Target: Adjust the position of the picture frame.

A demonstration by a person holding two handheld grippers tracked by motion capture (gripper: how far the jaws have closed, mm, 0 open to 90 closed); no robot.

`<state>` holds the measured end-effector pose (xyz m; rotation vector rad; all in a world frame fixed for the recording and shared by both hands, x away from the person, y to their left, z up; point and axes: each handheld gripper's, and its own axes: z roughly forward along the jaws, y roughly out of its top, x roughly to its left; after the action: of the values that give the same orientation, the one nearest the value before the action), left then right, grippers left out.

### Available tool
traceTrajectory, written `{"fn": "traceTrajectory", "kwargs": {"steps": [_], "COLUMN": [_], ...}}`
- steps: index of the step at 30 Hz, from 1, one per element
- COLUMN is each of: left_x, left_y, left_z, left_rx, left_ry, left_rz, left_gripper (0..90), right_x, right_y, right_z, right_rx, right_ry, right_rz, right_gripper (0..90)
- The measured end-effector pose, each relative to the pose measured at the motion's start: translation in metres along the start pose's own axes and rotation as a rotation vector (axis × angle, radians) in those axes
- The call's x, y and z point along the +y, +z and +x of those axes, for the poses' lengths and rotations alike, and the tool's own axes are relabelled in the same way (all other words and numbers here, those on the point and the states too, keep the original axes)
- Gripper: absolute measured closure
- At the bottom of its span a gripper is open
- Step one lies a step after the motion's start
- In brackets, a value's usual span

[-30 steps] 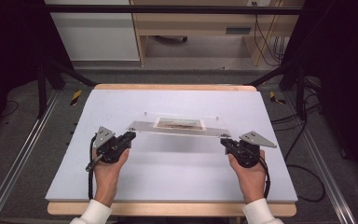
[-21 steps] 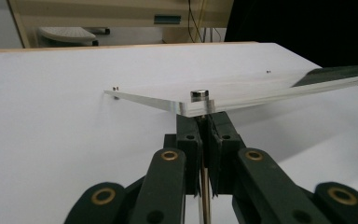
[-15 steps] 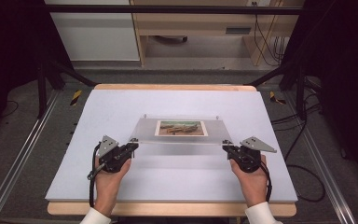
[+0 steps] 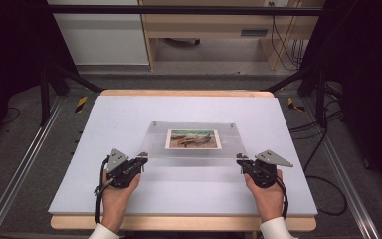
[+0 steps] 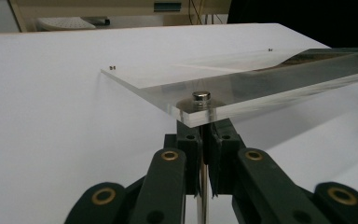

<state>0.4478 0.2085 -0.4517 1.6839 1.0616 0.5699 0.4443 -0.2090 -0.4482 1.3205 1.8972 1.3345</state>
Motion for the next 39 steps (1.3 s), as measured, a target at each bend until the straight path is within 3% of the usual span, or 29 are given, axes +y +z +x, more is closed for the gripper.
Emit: {"fn": "traceTrajectory", "kwargs": {"steps": [20,39], "left_x": [-0.002,-0.009], "left_y": [-0.003,-0.002], "left_z": [0.006,0.007], "left_rx": [0.016,0.002], "left_ry": [-0.009,-0.007], "left_rz": [0.017,0.077], "left_gripper": [84.3,84.4], "right_x": [-0.001,-0.008], "right_y": [0.009,0.011], "right_z": [0.004,0.002], "right_rx": [0.01,0.036], "right_ry": [-0.005,0.015], "right_rz": [0.02,0.06], "right_gripper": [85.3,85.1]}}
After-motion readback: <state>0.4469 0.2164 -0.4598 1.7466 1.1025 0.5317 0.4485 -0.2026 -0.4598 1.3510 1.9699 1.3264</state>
